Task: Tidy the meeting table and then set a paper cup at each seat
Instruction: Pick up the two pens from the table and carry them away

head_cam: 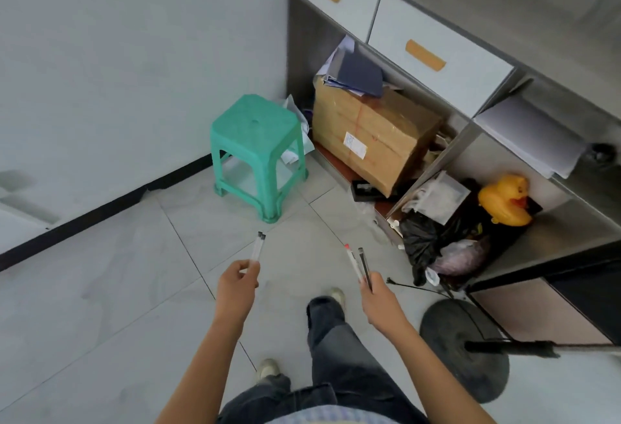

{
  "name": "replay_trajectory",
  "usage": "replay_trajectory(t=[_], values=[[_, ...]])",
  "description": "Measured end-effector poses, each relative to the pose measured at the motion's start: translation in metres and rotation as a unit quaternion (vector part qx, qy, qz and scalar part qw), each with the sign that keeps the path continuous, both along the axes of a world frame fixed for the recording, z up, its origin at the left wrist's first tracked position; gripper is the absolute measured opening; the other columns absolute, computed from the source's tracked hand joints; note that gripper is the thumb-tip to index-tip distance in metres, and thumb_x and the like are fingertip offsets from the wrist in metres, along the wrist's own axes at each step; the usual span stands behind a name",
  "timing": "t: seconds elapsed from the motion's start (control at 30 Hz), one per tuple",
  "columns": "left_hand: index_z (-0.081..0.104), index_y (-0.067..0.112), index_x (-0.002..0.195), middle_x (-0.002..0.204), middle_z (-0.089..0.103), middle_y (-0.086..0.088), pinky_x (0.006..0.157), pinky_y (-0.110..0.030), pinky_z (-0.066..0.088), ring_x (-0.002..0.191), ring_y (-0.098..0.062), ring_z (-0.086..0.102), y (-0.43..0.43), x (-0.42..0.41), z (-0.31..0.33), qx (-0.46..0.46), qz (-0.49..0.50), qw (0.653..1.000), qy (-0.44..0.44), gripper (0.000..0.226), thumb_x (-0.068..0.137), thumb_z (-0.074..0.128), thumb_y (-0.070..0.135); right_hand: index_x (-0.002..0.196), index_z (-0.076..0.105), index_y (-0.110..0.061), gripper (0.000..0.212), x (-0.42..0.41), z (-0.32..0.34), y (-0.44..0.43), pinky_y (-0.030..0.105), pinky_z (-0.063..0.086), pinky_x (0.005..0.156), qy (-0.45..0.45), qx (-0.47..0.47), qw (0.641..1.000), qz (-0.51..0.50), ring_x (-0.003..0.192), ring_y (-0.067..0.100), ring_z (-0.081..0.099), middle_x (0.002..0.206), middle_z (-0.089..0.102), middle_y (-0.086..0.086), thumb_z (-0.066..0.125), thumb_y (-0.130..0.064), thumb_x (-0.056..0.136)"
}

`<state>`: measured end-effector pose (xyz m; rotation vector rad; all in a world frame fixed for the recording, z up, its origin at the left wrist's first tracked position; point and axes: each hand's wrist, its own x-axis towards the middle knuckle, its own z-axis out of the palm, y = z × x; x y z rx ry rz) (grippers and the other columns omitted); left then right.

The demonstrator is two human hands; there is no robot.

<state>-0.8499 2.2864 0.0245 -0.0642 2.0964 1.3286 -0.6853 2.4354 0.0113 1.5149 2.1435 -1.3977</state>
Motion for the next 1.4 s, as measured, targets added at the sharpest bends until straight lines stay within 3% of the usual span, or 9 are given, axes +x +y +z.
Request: replay_trajectory(t=[0.2, 0.33, 0.5, 0.7, 0.87, 1.0, 1.1, 1.23, 1.4], values=[[0.057, 0.010, 0.096, 0.068, 0.050, -0.005, 0.052, -0.026, 0.033, 0.054, -0.016, 0.038, 0.105, -0.053, 0.010, -0.004, -0.026, 0.999, 0.044, 0.017, 0.091, 0.048, 0.023, 0.082, 0.037, -0.014, 0.019, -0.056, 0.005, 0.110, 0.030, 0.034, 0.056, 0.037, 0.024, 0.999, -0.017, 0.060, 0.016, 0.043, 0.066, 0.045, 0.000, 0.031, -0.021, 0.098], [0.057, 0.008, 0.099, 0.068, 0.050, -0.004, 0.053, -0.027, 0.034, 0.055, -0.015, 0.039, 0.173, -0.079, 0.025, 0.004, -0.027, 0.997, 0.070, 0.020, 0.091, 0.047, 0.023, 0.086, 0.038, -0.007, 0.018, -0.089, 0.024, 0.182, 0.014, 0.034, 0.046, 0.050, 0.057, 0.997, -0.007, 0.058, 0.008, 0.041, 0.065, 0.040, -0.003, 0.032, -0.018, 0.099], [0.055, 0.011, 0.097, 0.067, 0.049, -0.004, 0.058, -0.029, 0.034, 0.056, -0.017, 0.038, 0.243, -0.104, 0.049, 0.013, -0.057, 0.992, 0.108, 0.017, 0.092, 0.046, 0.025, 0.088, 0.039, -0.007, 0.019, -0.121, 0.027, 0.244, 0.027, 0.032, 0.054, 0.080, 0.034, 0.996, -0.024, 0.058, 0.011, 0.040, 0.066, 0.042, 0.000, 0.031, -0.020, 0.099], [0.057, 0.009, 0.096, 0.064, 0.047, -0.004, 0.055, -0.028, 0.033, 0.055, -0.015, 0.038, 0.306, -0.166, 0.066, 0.028, -0.058, 0.989, 0.137, 0.017, 0.092, 0.048, 0.023, 0.092, 0.044, -0.005, 0.024, -0.182, 0.041, 0.291, 0.032, 0.038, 0.064, 0.110, 0.017, 0.994, -0.016, 0.065, 0.015, 0.044, 0.071, 0.045, 0.001, 0.032, -0.024, 0.098], [0.059, 0.009, 0.089, 0.060, 0.047, -0.005, 0.058, -0.031, 0.034, 0.054, -0.016, 0.039, 0.374, -0.245, 0.078, 0.065, -0.091, 0.979, 0.173, 0.015, 0.091, 0.049, 0.021, 0.105, 0.045, -0.008, 0.023, -0.248, 0.096, 0.350, 0.026, 0.038, 0.064, 0.141, 0.134, 0.980, 0.040, 0.067, 0.010, 0.046, 0.077, 0.046, -0.005, 0.029, -0.025, 0.099], [0.056, 0.025, 0.074, 0.065, 0.055, -0.001, 0.063, -0.031, 0.039, 0.062, -0.019, 0.048, 0.440, -0.301, 0.104, 0.102, -0.170, 0.957, 0.211, 0.016, 0.089, 0.051, 0.021, 0.096, 0.041, -0.011, 0.021, -0.287, 0.143, 0.402, 0.036, 0.039, 0.063, 0.148, 0.228, 0.962, 0.028, 0.066, 0.020, 0.047, 0.066, 0.044, -0.006, 0.027, -0.027, 0.099], [0.056, 0.018, 0.085, 0.065, 0.054, -0.001, 0.062, -0.031, 0.041, 0.065, -0.020, 0.050, 0.484, -0.337, 0.132, 0.123, -0.228, 0.929, 0.265, 0.009, 0.090, 0.050, 0.022, 0.093, 0.039, -0.012, 0.020, -0.311, 0.167, 0.442, 0.032, 0.032, 0.053, 0.131, 0.274, 0.953, -0.014, 0.056, 0.017, 0.043, 0.063, 0.045, -0.001, 0.028, -0.027, 0.099], [0.058, 0.012, 0.102, 0.062, 0.047, 0.003, 0.055, -0.021, 0.035, 0.057, -0.009, 0.042, 0.534, -0.370, 0.153, 0.121, -0.298, 0.885, 0.337, 0.018, 0.092, 0.046, 0.022, 0.089, 0.037, -0.012, 0.018, -0.335, 0.180, 0.484, 0.027, 0.025, 0.046, 0.117, 0.298, 0.946, -0.046, 0.050, 0.014, 0.035, 0.061, 0.040, 0.000, 0.028, -0.025, 0.099], [0.053, 0.006, 0.118, 0.062, 0.041, 0.004, 0.052, -0.020, 0.032, 0.055, -0.009, 0.039, 0.587, -0.383, 0.157, 0.102, -0.375, 0.860, 0.331, 0.030, 0.089, 0.045, 0.011, 0.089, 0.035, -0.014, 0.017, -0.340, 0.186, 0.522, 0.029, 0.027, 0.047, 0.098, 0.300, 0.946, -0.070, 0.050, 0.015, 0.034, 0.061, 0.040, 0.000, 0.028, -0.026, 0.099]])
